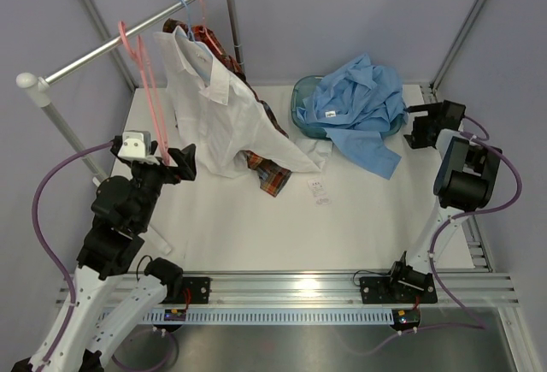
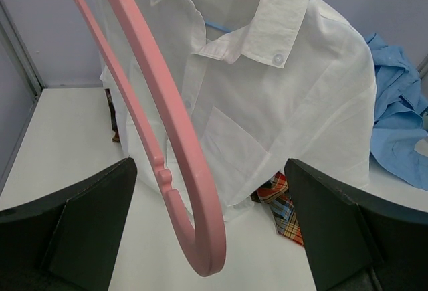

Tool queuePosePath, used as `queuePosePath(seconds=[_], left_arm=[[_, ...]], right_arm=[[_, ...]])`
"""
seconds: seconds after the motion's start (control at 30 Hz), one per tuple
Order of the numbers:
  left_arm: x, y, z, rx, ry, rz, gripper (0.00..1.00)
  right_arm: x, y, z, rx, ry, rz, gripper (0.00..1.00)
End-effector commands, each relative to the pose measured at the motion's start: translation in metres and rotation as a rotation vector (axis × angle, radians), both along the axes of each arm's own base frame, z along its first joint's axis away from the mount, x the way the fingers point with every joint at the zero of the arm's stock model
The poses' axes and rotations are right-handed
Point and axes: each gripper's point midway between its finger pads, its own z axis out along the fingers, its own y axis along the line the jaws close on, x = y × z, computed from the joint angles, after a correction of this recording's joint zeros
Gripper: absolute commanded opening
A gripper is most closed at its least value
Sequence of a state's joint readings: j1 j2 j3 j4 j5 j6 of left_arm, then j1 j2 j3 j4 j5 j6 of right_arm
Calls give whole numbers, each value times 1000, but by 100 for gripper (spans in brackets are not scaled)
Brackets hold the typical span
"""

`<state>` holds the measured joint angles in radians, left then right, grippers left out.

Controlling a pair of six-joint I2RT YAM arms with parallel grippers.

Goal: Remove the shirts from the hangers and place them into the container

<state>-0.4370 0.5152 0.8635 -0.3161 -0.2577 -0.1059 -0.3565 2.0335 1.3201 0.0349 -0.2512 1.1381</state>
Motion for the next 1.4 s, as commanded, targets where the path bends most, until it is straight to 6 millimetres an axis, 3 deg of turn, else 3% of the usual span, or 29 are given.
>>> queuePosePath(seconds=[0.0, 0.33, 0.57, 0.73, 0.8, 0.9, 1.03, 1.13, 1.3, 1.37], left_arm=[[5, -3, 8, -21, -36, -5, 99], [8, -2, 5, -10, -25, 6, 99], [11, -3, 1, -1, -12, 9, 99], [13, -2, -1, 5, -4, 15, 99], [13, -2, -2, 5, -2, 17, 99], [14, -1, -2, 7, -3, 20, 99], [14, -1, -3, 9, 2, 20, 99], [15, -1, -3, 9, 2, 22, 99], [15, -1, -3, 7, 2, 20, 99], [14, -1, -3, 7, 2, 18, 99]], right_arm=[[27, -7, 17, 41, -113, -27, 99], [52, -20, 3, 20, -150, -50, 96], [67, -25, 0, 32, -179, -58, 84], [75, -24, -7, 41, -181, -36, 68], [81, -25, -1, 29, -203, -24, 63], [85, -27, 2, 11, -213, -11, 47], [91, -27, 9, -15, -229, 13, 17], [93, -28, 18, -28, -248, 21, 1], [94, -29, 42, -77, -300, 38, 0], [93, -29, 63, -113, -339, 47, 0]])
